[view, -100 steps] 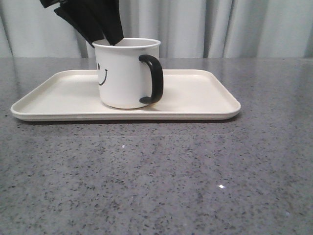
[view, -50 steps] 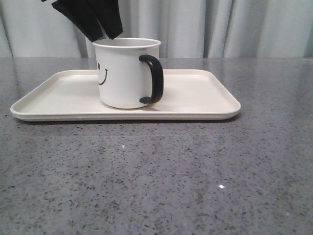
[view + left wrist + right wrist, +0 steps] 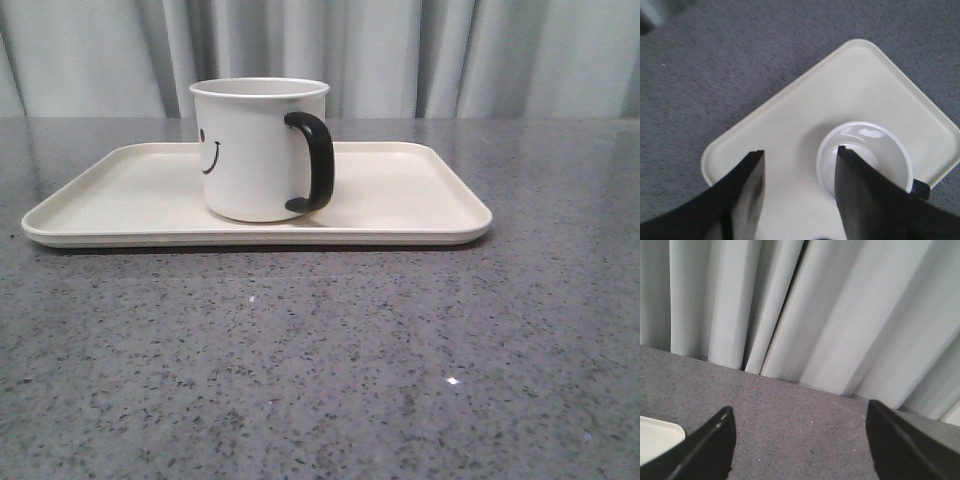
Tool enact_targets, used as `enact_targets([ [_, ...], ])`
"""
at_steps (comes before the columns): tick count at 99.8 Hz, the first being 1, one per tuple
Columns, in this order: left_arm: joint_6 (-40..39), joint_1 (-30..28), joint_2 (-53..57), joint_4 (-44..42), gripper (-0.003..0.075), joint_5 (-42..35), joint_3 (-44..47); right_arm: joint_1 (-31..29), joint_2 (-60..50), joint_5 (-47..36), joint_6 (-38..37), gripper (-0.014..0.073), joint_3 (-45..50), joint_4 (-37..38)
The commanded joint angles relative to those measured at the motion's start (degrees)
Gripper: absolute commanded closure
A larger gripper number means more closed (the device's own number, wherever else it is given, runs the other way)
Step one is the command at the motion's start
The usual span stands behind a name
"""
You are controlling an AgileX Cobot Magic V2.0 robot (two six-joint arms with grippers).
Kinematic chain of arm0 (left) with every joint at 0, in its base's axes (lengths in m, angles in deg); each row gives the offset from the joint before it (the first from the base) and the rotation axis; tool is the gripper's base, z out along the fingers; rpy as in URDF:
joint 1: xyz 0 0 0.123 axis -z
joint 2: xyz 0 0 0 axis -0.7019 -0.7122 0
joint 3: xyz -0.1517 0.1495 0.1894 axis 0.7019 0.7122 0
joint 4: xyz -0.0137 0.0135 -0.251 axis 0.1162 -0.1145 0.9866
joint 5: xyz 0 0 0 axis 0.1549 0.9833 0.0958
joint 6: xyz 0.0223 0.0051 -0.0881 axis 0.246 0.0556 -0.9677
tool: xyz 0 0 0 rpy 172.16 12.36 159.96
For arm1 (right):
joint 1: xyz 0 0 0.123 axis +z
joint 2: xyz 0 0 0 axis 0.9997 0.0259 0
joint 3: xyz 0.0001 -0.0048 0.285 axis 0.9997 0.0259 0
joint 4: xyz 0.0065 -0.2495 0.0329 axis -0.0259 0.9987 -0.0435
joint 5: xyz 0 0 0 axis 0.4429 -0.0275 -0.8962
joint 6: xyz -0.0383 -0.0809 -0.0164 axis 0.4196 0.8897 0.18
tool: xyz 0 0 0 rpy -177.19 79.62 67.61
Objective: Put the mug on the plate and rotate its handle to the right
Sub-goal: 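Move the right gripper down over the mug's rim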
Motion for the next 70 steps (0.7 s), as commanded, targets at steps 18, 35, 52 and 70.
enact_targets([
  [18, -1.8, 0.4, 11.4, -12.0, 0.045, 0.4, -2.4, 0.0, -0.1, -4.1, 0.4, 0.0052, -1.7, 1.2],
  [35, -5.0, 0.4, 16.6, -19.8, 0.0562, 0.4, -2.4, 0.0, -0.1, -4.1, 0.4, 0.0052, -1.7, 1.2],
  [52, -7.8, 0.4, 20.8, -24.5, 0.0687, 0.4, -2.4, 0.0, 0.1, -5.1, 0.4, 0.0052, -1.7, 0.5],
  [70, -7.8, 0.4, 23.4, -25.9, 0.074, 0.4, -2.4, 1.8, 3.6, -5.9, 1.3, 0.0052, -3.9, -5.3],
])
